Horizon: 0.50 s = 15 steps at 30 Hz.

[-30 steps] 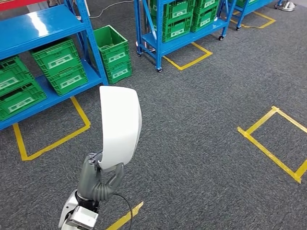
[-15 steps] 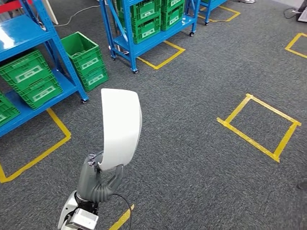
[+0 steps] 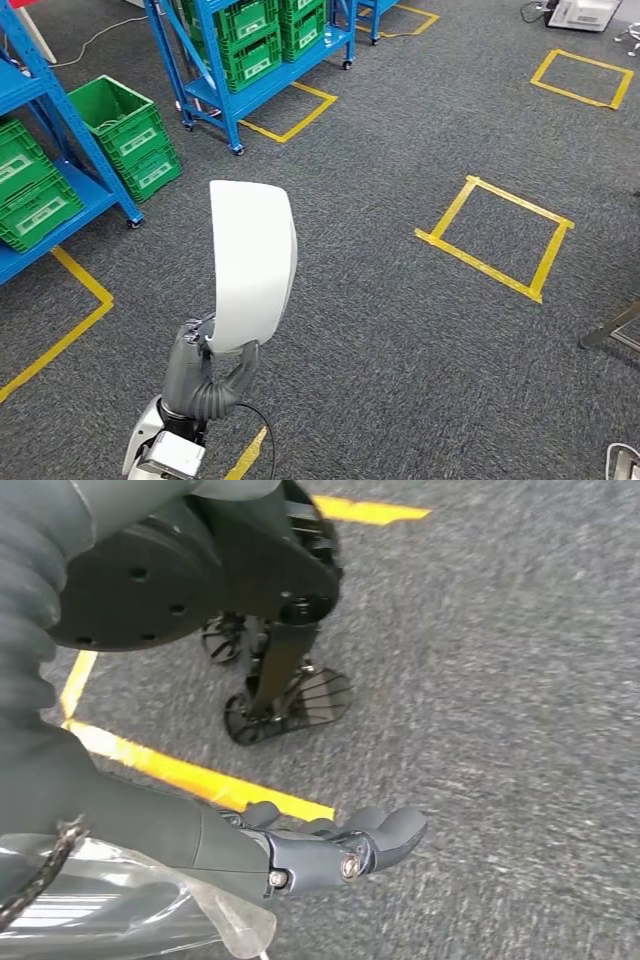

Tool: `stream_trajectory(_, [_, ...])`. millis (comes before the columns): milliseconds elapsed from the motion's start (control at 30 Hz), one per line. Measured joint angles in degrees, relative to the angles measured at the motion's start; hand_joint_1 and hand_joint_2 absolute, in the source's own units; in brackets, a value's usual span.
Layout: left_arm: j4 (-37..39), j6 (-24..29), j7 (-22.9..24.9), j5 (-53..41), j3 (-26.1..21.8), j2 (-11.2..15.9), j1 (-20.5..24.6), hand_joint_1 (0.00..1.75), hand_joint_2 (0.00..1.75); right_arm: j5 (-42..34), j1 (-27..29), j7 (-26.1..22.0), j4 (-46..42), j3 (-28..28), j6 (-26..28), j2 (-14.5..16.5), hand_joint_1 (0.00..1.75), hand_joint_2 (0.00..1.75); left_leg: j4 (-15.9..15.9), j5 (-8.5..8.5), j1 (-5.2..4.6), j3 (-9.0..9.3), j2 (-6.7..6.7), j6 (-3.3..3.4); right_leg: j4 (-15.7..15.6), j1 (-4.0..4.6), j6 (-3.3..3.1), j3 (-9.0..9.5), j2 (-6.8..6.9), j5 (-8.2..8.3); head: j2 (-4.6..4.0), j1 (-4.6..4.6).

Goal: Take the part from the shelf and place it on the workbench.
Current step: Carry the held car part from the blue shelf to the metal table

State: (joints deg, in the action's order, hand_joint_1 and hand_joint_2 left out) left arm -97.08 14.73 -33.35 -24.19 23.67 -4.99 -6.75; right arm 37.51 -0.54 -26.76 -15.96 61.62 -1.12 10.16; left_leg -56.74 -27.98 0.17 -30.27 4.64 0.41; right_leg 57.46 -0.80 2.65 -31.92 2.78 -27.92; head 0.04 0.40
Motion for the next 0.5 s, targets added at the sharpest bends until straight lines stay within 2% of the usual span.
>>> stream_trajectory(67, [-0.01, 0.0, 0.0, -0.03, 0.03, -0.01, 0.04, 1.75, 1.75, 0.03, 0.0, 0.0, 0.0, 0.02, 0.01, 0.01, 0.0, 1.75, -0.08, 0.02, -0.07, 0.04, 0.71, -0.61, -0.34, 0.18, -0.92, -0.02, -0.67, 0.03, 0.0, -0.09])
stream_trajectory(100, [-0.01, 0.0, 0.0, -0.05, 0.04, -0.01, 0.07, 1.75, 1.75, 0.02, 0.08, 0.01, 0.0, 0.04, 0.01, 0.01, 0.0, 1.75, -0.2, -0.17, 0.05, 0.07, 0.54, -0.95, -0.35, 0.15, -1.28, -0.1, -1.08, 0.15, 0.0, -0.07])
stream_trajectory(167, [-0.02, 0.01, 0.0, -0.06, 0.05, 0.02, 0.1, 1.75, 1.75, 0.03, 0.09, 0.01, 0.0, 0.1, 0.02, 0.01, 0.0, 1.75, -2.5, -2.13, 0.31, -0.74, -1.29, -1.52, -0.49, 0.01, -2.03, -0.17, -1.93, 0.46, 0.0, -0.18])
stream_trajectory(233, [-0.03, 0.02, 0.0, -0.06, 0.04, 0.09, 0.0, 1.75, 1.75, 0.04, -0.02, 0.01, 0.0, 0.22, 0.03, 0.01, 0.0, 1.75, -9.38, -6.05, 0.41, -3.67, -3.48, -1.72, -0.52, 0.04, -2.54, -0.33, -2.92, 0.64, 0.0, -0.3])
stream_trajectory(267, [-0.03, 0.02, 0.0, -0.05, 0.03, 0.14, -0.06, 1.75, 1.75, 0.04, -0.05, 0.01, 0.0, 0.31, 0.03, 0.01, 0.0, 1.75, -13.38, -7.74, 0.39, -5.47, -3.89, -1.68, -0.51, 0.14, -2.69, -0.42, -3.51, 0.69, 0.0, -0.28])
stream_trajectory(300, [-0.03, 0.02, 0.0, -0.05, 0.02, 0.19, -0.09, 1.75, 1.75, 0.04, -0.05, 0.01, 0.0, 0.38, 0.03, 0.01, 0.0, 1.75, -16.21, -8.53, 0.36, -6.77, -4.05, -1.57, -0.5, 0.27, -2.77, -0.48, -4.13, 0.73, 0.0, -0.28])
stream_trajectory(333, [-0.03, 0.02, 0.0, -0.05, 0.02, 0.23, -0.1, 1.75, 1.75, 0.04, -0.02, 0.01, 0.0, 0.45, 0.03, 0.01, 0.0, 1.75, -17.04, -8.14, 0.32, -7.21, -4.14, -1.37, -0.48, 0.41, -2.83, -0.5, -4.79, 0.77, 0.0, -0.27])
stream_trajectory(367, [-0.03, 0.02, 0.0, -0.05, 0.01, 0.26, -0.11, 1.75, 1.75, 0.04, 0.01, 0.01, 0.0, 0.49, 0.03, 0.01, 0.0, 1.75, -15.55, -6.61, 0.26, -6.57, -4.3, -1.04, -0.46, 0.54, -2.85, -0.47, -5.48, 0.8, 0.0, -0.26])
stream_trajectory(400, [-0.03, 0.02, 0.0, -0.05, 0.01, 0.28, -0.1, 1.75, 1.75, 0.04, 0.03, 0.01, 0.0, 0.52, 0.03, 0.01, 0.0, 1.75, -12.27, -4.39, 0.15, -5.08, -4.82, -0.58, -0.44, 0.65, -2.86, -0.39, -6.16, 0.82, 0.0, -0.27])
stream_trajectory(433, [-0.03, 0.02, 0.0, -0.05, 0.01, 0.3, -0.08, 1.75, 1.75, 0.05, 0.04, 0.01, 0.04, 0.55, 0.03, 0.06, 0.0, 1.75, -8.36, -2.29, 0.02, -3.3, -6.08, 0.05, -0.42, 0.64, -2.84, -0.39, -6.76, 0.86, 0.0, -0.23])
stream_trajectory(467, [-0.03, 0.02, 0.0, -0.05, 0.01, 0.3, -0.08, 1.75, 1.75, 0.06, -0.03, -0.01, 0.1, 0.57, 0.03, 0.11, 0.0, 1.75, -4.84, -0.79, -0.05, -1.77, -7.4, 0.65, -0.33, 0.67, -2.73, -0.48, -7.38, 0.9, 0.0, -0.2])
stream_trajectory(500, [-0.04, 0.02, 0.0, -0.05, 0.0, 0.31, -0.05, 1.75, 1.75, 0.08, -0.14, -0.01, 0.17, 0.58, 0.03, 0.17, 0.0, 1.75, -2.42, -0.15, -0.17, -0.77, -8.5, 1.06, -0.25, 0.58, -2.51, -0.76, -7.91, 1.01, 0.0, -0.28])
